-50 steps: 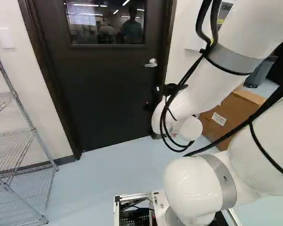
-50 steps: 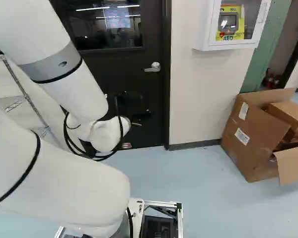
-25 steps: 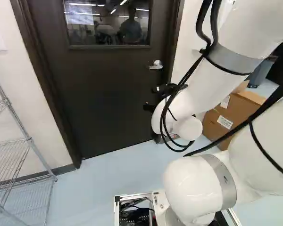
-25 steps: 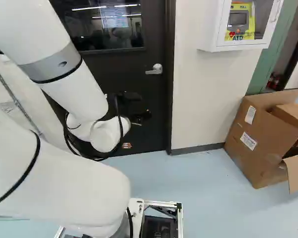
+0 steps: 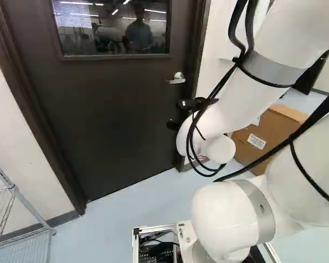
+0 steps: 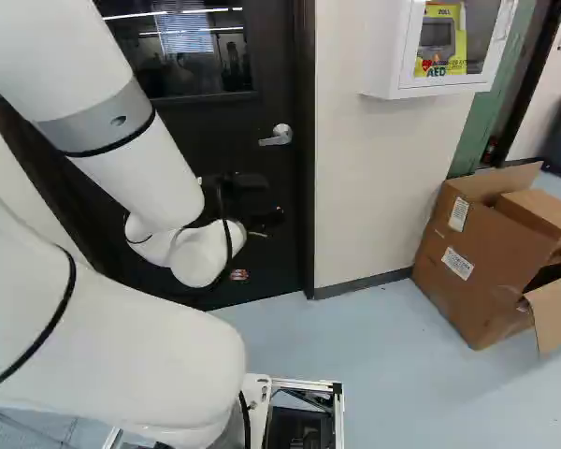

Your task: Open the door and move inside

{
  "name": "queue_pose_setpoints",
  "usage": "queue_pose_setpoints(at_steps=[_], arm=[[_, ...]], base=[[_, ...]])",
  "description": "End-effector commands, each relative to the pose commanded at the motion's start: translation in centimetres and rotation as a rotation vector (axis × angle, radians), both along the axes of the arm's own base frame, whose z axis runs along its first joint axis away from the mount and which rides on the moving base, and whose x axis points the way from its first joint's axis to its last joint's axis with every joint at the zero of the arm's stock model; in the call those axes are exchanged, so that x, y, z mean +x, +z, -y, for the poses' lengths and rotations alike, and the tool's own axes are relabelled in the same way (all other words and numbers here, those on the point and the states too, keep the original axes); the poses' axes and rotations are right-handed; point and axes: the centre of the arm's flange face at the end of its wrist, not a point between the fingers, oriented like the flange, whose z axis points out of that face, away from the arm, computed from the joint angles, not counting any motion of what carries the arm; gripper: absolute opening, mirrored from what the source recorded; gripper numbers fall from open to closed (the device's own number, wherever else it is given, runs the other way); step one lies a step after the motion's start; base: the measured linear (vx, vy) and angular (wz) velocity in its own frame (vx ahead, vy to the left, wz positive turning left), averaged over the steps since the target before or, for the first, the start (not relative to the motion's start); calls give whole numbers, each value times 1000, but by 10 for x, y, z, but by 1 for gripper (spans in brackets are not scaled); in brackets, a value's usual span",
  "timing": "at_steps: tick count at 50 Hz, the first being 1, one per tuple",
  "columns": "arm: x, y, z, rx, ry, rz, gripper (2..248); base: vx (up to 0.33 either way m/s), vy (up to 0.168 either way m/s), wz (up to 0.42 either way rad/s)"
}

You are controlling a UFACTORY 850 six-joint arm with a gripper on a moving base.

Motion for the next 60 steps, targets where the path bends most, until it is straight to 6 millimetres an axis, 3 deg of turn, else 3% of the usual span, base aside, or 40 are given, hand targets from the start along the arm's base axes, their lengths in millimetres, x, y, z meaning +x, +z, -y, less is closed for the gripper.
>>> queue_pose_setpoints(at_steps=[32, 60], arm=[[0, 0, 0, 0, 0, 0, 247], [8, 5, 0, 0, 0, 11, 247]], base=[[117, 81, -21], [1, -1, 0]])
